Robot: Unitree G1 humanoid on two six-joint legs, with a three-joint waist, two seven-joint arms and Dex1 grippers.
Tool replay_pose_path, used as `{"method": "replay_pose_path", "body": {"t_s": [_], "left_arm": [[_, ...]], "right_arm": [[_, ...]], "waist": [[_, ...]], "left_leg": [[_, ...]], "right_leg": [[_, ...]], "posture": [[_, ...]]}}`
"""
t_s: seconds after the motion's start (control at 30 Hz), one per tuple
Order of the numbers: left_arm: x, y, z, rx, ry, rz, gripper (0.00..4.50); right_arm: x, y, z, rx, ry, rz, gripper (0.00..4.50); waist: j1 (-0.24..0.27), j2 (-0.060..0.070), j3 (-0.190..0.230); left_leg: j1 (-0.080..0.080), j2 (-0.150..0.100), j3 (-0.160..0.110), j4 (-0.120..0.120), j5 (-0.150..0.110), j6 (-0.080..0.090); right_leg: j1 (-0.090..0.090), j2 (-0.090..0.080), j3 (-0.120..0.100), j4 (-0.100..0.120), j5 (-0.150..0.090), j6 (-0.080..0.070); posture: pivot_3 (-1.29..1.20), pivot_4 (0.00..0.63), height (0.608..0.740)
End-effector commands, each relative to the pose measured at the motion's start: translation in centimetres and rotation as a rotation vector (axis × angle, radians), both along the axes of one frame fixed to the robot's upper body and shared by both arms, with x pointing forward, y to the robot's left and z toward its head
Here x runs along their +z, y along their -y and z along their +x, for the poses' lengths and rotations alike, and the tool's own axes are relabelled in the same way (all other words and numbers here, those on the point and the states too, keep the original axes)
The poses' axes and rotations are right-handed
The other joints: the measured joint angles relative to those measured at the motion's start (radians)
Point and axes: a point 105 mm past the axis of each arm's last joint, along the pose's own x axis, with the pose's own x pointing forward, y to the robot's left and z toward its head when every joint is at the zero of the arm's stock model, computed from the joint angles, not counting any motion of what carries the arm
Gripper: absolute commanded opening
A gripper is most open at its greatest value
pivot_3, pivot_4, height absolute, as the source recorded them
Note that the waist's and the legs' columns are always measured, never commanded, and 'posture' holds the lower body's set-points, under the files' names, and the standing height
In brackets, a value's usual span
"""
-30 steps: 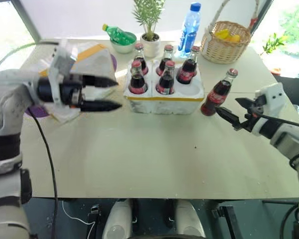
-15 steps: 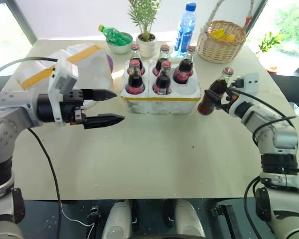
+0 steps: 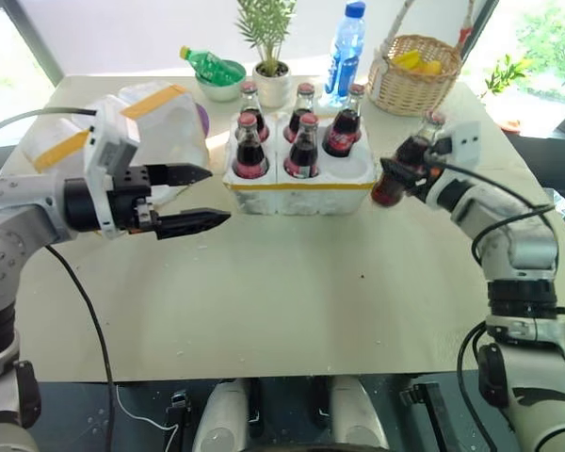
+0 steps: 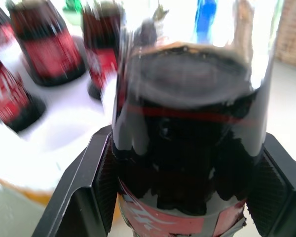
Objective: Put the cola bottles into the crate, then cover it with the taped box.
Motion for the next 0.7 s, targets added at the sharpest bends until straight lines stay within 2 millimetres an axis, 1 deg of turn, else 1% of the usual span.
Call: {"method": "replay_pose_path", "body": {"t_s": [0.03, 0.07, 0.13, 0.23, 0.33, 0.4, 0.53, 0.7], "left_arm": [[1.2, -0.6, 0.0, 0.025, 0.067, -0.010, 4.50], [1.1, -0.7, 0.1, 0.032, 0.070, -0.008, 4.50], [1.0, -0.7, 0.3, 0.040, 0.073, -0.004, 4.50], [1.0, -0.7, 0.4, 0.044, 0.078, -0.004, 4.50], [1.1, -0.7, 0.5, 0.053, 0.087, -0.006, 4.50], [1.2, -0.9, 0.4, 0.063, 0.093, -0.005, 4.50], [1.2, -1.2, 0.4, 0.079, 0.095, -0.003, 4.50], [1.1, -1.4, 0.3, 0.094, 0.094, 0.000, 4.50]], "right_arm": [[8.9, -2.0, -2.3, 0.109, 0.259, 0.028, 2.73], [9.4, -2.8, -2.4, 0.138, 0.257, 0.033, 2.73], [9.7, -4.0, -2.5, 0.178, 0.248, 0.029, 2.73], [9.1, -5.2, -2.5, 0.212, 0.217, -0.001, 2.73], [6.5, -5.9, -2.0, 0.207, 0.134, -0.071, 2.73], [4.8, -6.0, -1.6, 0.192, 0.084, -0.103, 2.73], [2.4, -6.5, -1.2, 0.205, 0.012, -0.107, 2.73], [0.2, -7.2, -0.3, 0.203, -0.037, -0.112, 2.73]], "waist": [[0.000, 0.000, 0.000], [0.000, 0.000, 0.000], [0.000, 0.000, 0.000], [0.004, -0.001, 0.000], [0.005, -0.001, 0.000], [0.005, -0.001, 0.000], [0.004, -0.001, 0.000], [0.003, -0.001, 0.000]], "left_leg": [[0.000, 0.000, 0.000, 0.000, 0.000, 0.000], [0.000, 0.000, 0.000, -0.001, 0.000, 0.000], [0.000, 0.000, 0.000, -0.003, 0.000, -0.001], [0.000, 0.000, 0.000, -0.005, 0.000, -0.001], [0.000, -0.001, 0.001, -0.005, 0.000, -0.001], [0.000, -0.001, 0.001, -0.005, 0.000, -0.001], [0.000, -0.001, 0.001, -0.005, 0.001, -0.001], [0.000, -0.001, 0.001, -0.007, 0.001, -0.001]], "right_leg": [[0.000, 0.000, 0.000, 0.000, 0.000, 0.000], [-0.001, 0.000, 0.000, 0.000, 0.000, 0.000], [-0.001, 0.001, 0.000, 0.000, 0.000, 0.000], [-0.001, 0.001, 0.000, 0.000, 0.000, 0.000], [0.000, 0.000, 0.000, 0.000, 0.000, 0.000], [0.000, -0.001, 0.000, 0.000, 0.000, 0.000], [-0.001, 0.000, 0.000, 0.000, 0.000, 0.000], [-0.001, 0.000, 0.000, -0.001, 0.000, 0.000]], "posture": [[0.00, 0.150, 0.740], [0.00, 0.150, 0.740], [0.00, 0.150, 0.740], [0.00, 0.150, 0.740], [0.00, 0.150, 0.740], [0.00, 0.150, 0.740], [0.00, 0.150, 0.740], [0.00, 0.150, 0.740]]}}
